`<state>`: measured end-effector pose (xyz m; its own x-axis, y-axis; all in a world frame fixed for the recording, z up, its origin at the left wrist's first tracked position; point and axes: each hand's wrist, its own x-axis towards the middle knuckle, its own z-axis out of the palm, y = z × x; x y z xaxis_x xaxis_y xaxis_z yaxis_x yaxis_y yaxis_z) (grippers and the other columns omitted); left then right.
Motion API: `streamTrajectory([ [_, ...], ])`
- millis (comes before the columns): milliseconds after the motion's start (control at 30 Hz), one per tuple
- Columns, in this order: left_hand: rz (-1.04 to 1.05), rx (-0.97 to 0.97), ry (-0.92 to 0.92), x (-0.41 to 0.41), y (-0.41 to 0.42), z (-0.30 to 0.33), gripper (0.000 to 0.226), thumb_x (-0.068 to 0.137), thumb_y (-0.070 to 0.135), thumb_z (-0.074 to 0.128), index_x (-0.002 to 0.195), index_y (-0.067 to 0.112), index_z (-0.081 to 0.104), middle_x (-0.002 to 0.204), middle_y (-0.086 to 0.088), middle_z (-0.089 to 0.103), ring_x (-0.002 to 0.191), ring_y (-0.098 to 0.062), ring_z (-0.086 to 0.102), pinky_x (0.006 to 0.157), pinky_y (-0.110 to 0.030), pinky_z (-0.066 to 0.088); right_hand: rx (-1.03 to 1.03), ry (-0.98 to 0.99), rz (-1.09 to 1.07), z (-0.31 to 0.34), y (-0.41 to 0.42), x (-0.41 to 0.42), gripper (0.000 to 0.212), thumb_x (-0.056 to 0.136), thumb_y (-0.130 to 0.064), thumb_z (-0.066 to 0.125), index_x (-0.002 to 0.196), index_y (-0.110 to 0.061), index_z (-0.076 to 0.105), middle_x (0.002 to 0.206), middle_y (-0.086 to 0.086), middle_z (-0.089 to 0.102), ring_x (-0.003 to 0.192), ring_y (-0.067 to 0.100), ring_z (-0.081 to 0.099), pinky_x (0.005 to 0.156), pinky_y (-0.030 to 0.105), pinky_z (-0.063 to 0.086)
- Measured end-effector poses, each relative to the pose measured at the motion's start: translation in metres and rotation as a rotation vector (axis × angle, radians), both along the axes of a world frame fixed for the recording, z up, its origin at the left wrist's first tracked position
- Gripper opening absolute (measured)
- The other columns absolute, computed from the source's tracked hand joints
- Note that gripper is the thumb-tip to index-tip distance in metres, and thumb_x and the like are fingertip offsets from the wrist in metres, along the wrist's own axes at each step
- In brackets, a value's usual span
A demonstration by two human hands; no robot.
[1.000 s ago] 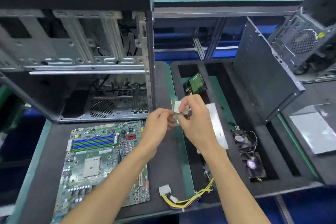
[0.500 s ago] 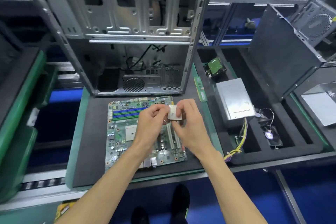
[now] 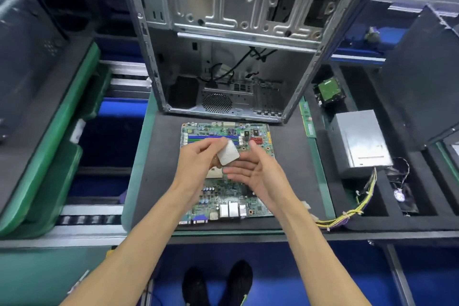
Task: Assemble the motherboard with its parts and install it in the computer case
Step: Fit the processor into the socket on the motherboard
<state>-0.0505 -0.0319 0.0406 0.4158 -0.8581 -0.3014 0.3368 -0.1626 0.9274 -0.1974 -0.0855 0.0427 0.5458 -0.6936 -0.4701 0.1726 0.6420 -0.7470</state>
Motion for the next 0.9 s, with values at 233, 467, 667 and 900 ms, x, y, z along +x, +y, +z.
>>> streamTrajectory([
  [233, -0.068, 0.032, -0.022, 0.002, 0.000, -0.001, 0.023, 0.086, 0.041, 0.071, 0.095, 0.023, 0.082, 0.098, -0.003, 0.078, 0.095, -0.018, 0.069, 0.090, -0.038, 0.053, -0.011, -0.105, 0.084, -0.006, -0.002, 0.003, 0.020, 0.098, -0.018, 0.065, 0.107, -0.007, 0.078, 0.108, 0.024, 0.074, 0.097, 0.034, 0.075, 0.079, 0.032, 0.061],
  [467, -0.069, 0.021, -0.473, 0.003, 0.001, -0.013, 0.046, 0.079, 0.034, 0.084, 0.118, 0.031, 0.061, 0.101, 0.002, 0.065, 0.093, -0.012, 0.063, 0.079, -0.025, 0.055, 0.024, -0.156, -0.037, -0.016, -0.007, 0.007, 0.020, 0.093, -0.006, 0.063, 0.111, 0.004, 0.065, 0.118, 0.026, 0.070, 0.105, 0.033, 0.073, 0.083, 0.034, 0.060],
  [667, -0.040, -0.079, -0.961, 0.003, 0.009, -0.022, 0.036, 0.083, 0.026, 0.078, 0.116, 0.021, 0.063, 0.106, 0.008, 0.057, 0.096, -0.007, 0.058, 0.083, -0.028, 0.051, 0.002, -0.149, 0.022, -0.019, -0.004, 0.013, 0.009, 0.100, 0.002, 0.054, 0.098, -0.005, 0.060, 0.112, 0.019, 0.074, 0.113, 0.032, 0.070, 0.086, 0.032, 0.061],
  [900, 0.051, -0.007, -0.952, 0.021, 0.012, -0.032, 0.039, 0.083, 0.019, 0.079, 0.120, 0.018, 0.067, 0.101, 0.007, 0.058, 0.090, -0.008, 0.060, 0.083, -0.024, 0.051, -0.690, 0.487, 0.093, -0.029, -0.012, 0.013, 0.012, 0.098, -0.011, 0.065, 0.108, -0.015, 0.072, 0.097, -0.007, 0.074, 0.089, 0.005, 0.070, 0.078, 0.020, 0.057],
])
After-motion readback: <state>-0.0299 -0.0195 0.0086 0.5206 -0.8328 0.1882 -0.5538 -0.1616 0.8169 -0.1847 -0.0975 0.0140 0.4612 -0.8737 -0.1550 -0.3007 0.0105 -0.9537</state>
